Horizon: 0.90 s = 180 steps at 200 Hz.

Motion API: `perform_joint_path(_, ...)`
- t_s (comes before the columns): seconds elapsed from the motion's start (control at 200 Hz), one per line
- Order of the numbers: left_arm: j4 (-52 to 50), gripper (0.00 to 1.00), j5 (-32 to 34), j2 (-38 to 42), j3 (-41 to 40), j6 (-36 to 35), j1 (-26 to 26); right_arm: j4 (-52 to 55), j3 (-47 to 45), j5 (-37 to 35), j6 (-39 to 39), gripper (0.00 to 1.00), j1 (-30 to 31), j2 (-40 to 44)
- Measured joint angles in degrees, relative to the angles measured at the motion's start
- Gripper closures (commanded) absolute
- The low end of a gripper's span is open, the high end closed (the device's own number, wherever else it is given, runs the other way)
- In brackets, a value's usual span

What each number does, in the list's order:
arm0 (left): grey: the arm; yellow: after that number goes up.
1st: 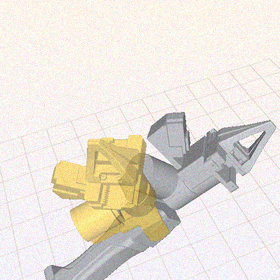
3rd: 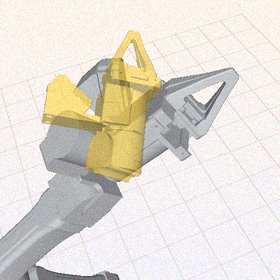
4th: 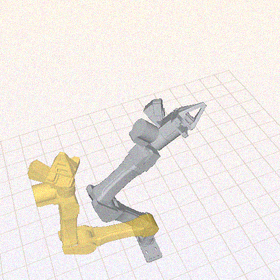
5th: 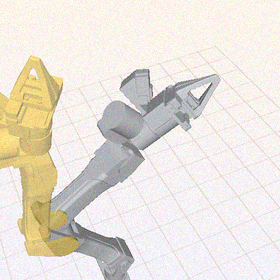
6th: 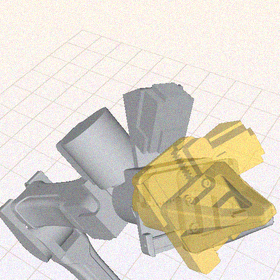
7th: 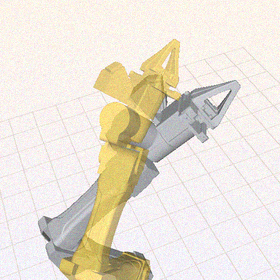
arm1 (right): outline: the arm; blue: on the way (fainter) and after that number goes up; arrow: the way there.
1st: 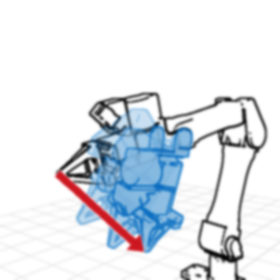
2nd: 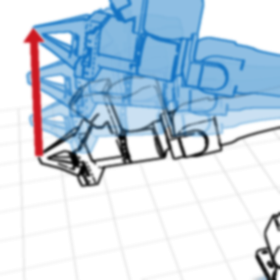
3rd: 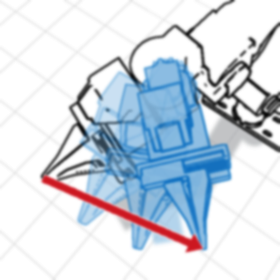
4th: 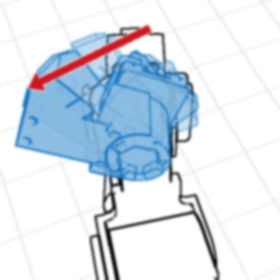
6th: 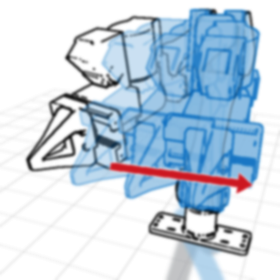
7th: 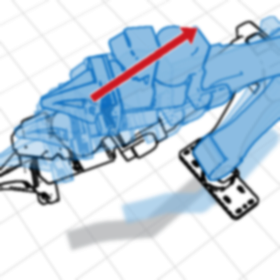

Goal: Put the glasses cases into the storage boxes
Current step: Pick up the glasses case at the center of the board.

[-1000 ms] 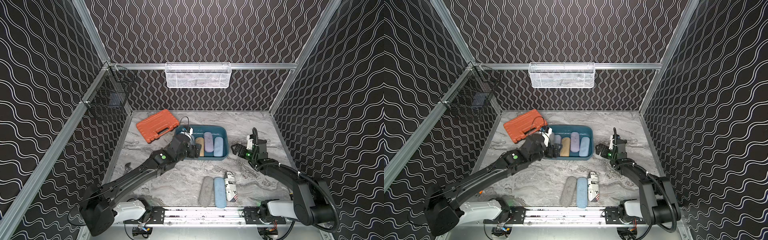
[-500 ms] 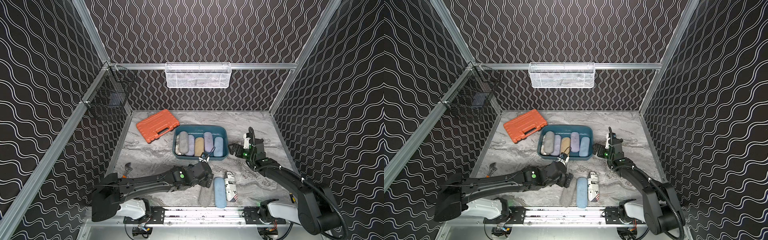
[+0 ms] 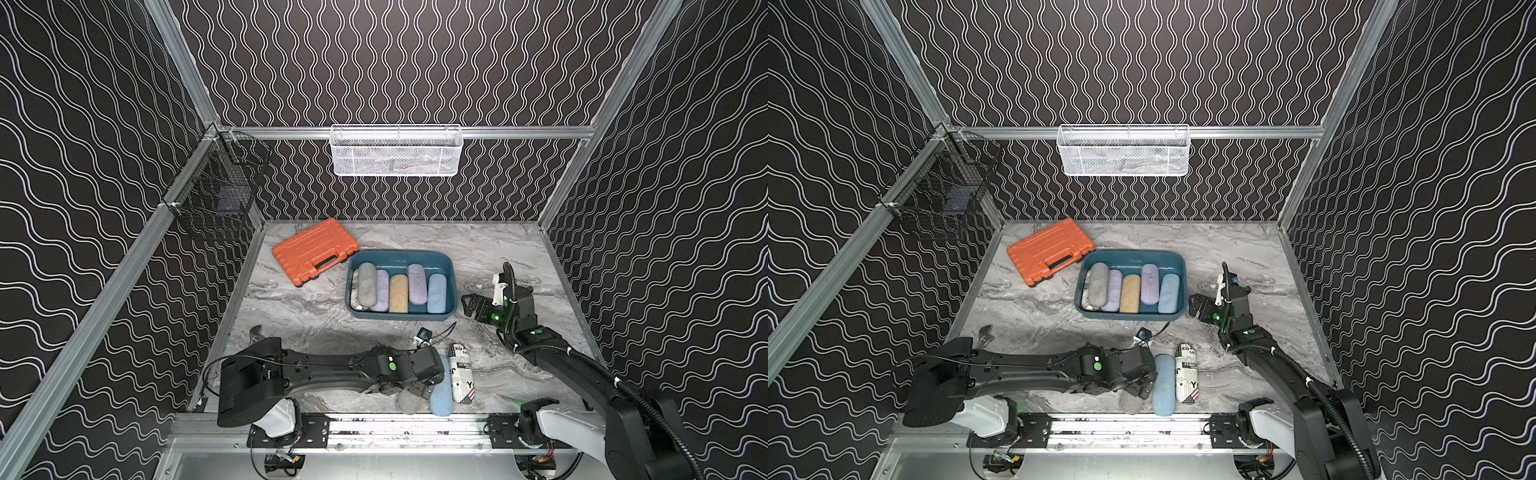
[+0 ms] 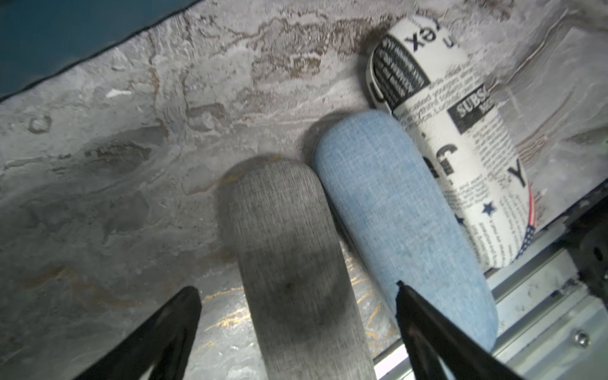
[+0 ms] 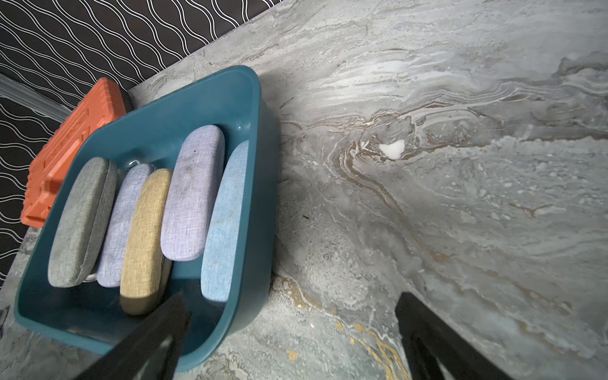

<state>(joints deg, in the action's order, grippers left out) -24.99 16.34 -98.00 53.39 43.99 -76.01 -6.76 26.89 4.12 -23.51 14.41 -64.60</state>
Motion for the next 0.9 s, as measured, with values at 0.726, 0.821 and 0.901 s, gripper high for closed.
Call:
perform_joint_path(0.726, 0.02, 0.28, -1.81, -5.38, -0.50, 2.51, -1.36, -0.59, -1.27, 0.09, -0.02, 0.00, -0.07, -1.22)
perform_joint_path(0.821, -0.04, 0.35, -1.77, -5.38, -0.44, 2.54, -1.36, -0.74, -1.38, 0.09, -0.02, 0.00, -0.07, -1.53)
perform_joint_path(0.901, -0.17, 0.37, -1.79, -5.38, -0.24, 2.54, -1.36, -0.83, -1.38, 0.11, -0.02, 0.00, -0.07, -1.88)
